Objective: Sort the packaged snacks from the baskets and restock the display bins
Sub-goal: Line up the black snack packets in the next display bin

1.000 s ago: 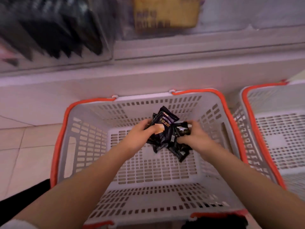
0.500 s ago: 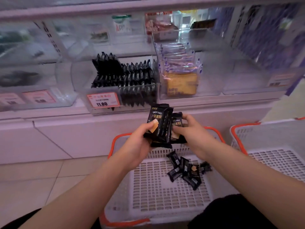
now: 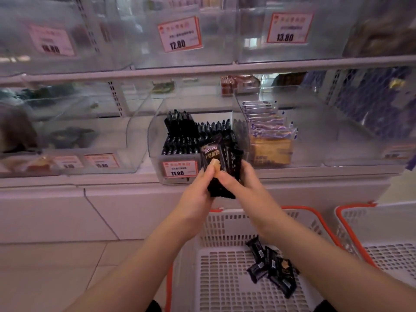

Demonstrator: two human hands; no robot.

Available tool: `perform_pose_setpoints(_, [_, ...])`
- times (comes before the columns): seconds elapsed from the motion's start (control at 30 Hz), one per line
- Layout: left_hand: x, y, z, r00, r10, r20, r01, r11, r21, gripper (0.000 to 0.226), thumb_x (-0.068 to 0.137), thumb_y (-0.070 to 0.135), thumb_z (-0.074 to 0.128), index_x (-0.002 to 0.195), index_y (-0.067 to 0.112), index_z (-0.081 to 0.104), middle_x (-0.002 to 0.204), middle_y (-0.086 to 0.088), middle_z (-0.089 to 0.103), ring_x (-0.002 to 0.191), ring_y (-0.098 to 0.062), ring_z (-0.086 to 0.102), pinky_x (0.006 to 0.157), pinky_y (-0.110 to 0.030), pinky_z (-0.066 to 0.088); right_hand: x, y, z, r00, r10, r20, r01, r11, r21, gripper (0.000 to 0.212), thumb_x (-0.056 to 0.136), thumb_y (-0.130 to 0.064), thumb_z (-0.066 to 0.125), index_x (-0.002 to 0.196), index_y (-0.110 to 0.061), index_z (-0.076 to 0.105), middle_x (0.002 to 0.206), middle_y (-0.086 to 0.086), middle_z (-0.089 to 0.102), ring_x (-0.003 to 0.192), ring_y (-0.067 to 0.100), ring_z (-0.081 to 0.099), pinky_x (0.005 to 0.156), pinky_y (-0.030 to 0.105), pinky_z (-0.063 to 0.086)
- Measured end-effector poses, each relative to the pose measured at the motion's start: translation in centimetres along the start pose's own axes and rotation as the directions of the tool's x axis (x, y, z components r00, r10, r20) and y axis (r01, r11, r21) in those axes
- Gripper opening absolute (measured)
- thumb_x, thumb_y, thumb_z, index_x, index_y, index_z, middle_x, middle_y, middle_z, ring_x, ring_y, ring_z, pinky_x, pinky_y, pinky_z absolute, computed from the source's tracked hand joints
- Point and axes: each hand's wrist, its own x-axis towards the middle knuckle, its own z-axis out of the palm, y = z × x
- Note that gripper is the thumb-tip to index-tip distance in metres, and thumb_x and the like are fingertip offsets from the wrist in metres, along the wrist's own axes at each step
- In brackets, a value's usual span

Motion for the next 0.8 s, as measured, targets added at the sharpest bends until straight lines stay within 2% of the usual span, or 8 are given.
perform_pose_setpoints(0.1, [1.4, 2.2, 0.7, 1.0, 0.001, 0.015, 0.001, 0.996, -0.084, 0.053, 0.088, 0.032, 0.044, 0.134, 0.006, 0.046, 0.133, -0.007, 0.054, 0.124, -0.016, 0.05, 0.109, -0.033, 0.035, 2.0, -1.9, 0.6, 0.998, -0.06, -0.013, 0.058, 0.988, -0.142, 0.048, 0.084, -0.031, 0.065, 0.124, -0.035, 0.038, 0.109, -0.022, 0.057, 0.097, -0.015, 0.052, 0.077, 0.007, 0.042])
perform_pose_setpoints(0.23, [3.8, 5.1, 0.0, 0.998, -0.018, 0.063, 0.026, 0.992, -0.123, 0.041, 0.098, 0.022, 0.025, 0.124, 0.005, 0.052, 0.123, -0.011, 0.059, 0.115, -0.019, 0.053, 0.108, -0.034, 0.034, 5.2, -4.4, 0.5, 0.994, -0.101, -0.027, 0.091, 0.964, -0.251, 0.038, 0.082, -0.03, 0.067, 0.111, -0.04, 0.044, 0.101, -0.021, 0.06, 0.094, -0.004, 0.056, 0.076, 0.016, 0.044])
perform_pose_setpoints(0.3, [5.3, 6.6, -0.8, 1.0, 0.003, 0.03, -0.004, 0.999, 0.037, 0.036, 0.099, 0.021, 0.028, 0.113, 0.01, 0.059, 0.108, -0.006, 0.067, 0.099, -0.014, 0.062, 0.094, -0.029, 0.046, 7.0, -4.9, 0.3, 0.992, -0.107, -0.068, 0.079, 0.941, -0.33, 0.029, 0.078, -0.037, 0.068, 0.099, -0.042, 0.048, 0.096, -0.02, 0.061, 0.092, 0.0, 0.059, 0.077, 0.022, 0.048])
perform_pose_setpoints(0.37, [7.1, 7.9, -1.9, 0.995, 0.077, -0.066, -0.048, 0.932, 0.359, 0.027, 0.098, 0.018, 0.035, 0.096, 0.017, 0.062, 0.097, -0.003, 0.066, 0.092, -0.014, 0.061, 0.09, -0.032, 0.046, 9.1, -4.8, 0.2, 0.988, -0.099, -0.117, 0.041, 0.906, -0.421, 0.025, 0.077, -0.046, 0.066, 0.096, -0.039, 0.05, 0.092, -0.017, 0.062, 0.088, 0.003, 0.06, 0.075, 0.025, 0.05])
perform_pose_setpoints(0.47, [10.0, 8.9, -4.2, 0.974, 0.203, -0.101, -0.037, 0.582, 0.813, 0.024, 0.096, 0.02, 0.045, 0.115, 0.021, 0.06, 0.106, 0.006, 0.063, 0.097, -0.009, 0.056, 0.089, -0.026, 0.042, 13.0, -4.1, -0.1, 0.976, -0.07, -0.205, -0.06, 0.823, -0.564, 0.044, 0.077, -0.056, 0.062, 0.106, -0.025, 0.053, 0.09, -0.01, 0.062, 0.077, 0.005, 0.057, 0.057, 0.022, 0.042])
perform_pose_setpoints(0.53, [12.0, 9.3, -6.0, 0.965, 0.258, -0.045, -0.031, 0.285, 0.958, 0.037, 0.093, 0.021, 0.049, 0.13, 0.017, 0.051, 0.125, 0.004, 0.058, 0.111, -0.01, 0.053, 0.09, -0.018, 0.035, 15.7, -3.5, -0.4, 0.961, -0.01, -0.275, -0.176, 0.747, -0.641, 0.059, 0.076, -0.059, 0.061, 0.115, -0.016, 0.048, 0.101, -0.003, 0.061, 0.076, 0.01, 0.054, 0.053, 0.023, 0.038])
perform_pose_setpoints(0.63, [15.3, 10.0, -8.0, 0.97, 0.238, 0.052, -0.05, -0.014, 0.999, 0.041, 0.092, 0.019, 0.05, 0.133, 0.015, 0.048, 0.134, -0.003, 0.051, 0.122, -0.018, 0.048, 0.096, -0.024, 0.038, 19.6, -2.7, -0.7, 0.945, 0.04, -0.325, -0.278, 0.62, -0.734, 0.074, 0.077, -0.06, 0.06, 0.125, -0.008, 0.038, 0.113, 0.007, 0.056, 0.083, 0.02, 0.05, 0.065, 0.027, 0.042])
perform_pose_setpoints(0.8, [20.8, 10.8, -10.2, 0.991, 0.109, 0.077, -0.039, -0.314, 0.949, 0.042, 0.091, 0.02, 0.051, 0.132, 0.013, 0.047, 0.135, -0.007, 0.045, 0.123, -0.023, 0.044, 0.099, -0.034, 0.04, 24.7, -1.0, -0.8, 0.953, 0.01, -0.302, -0.272, 0.465, -0.842, 0.066, 0.075, -0.05, 0.067, 0.117, -0.007, 0.038, 0.105, 0.009, 0.059, 0.092, 0.03, 0.061, 0.065, 0.03, 0.045])
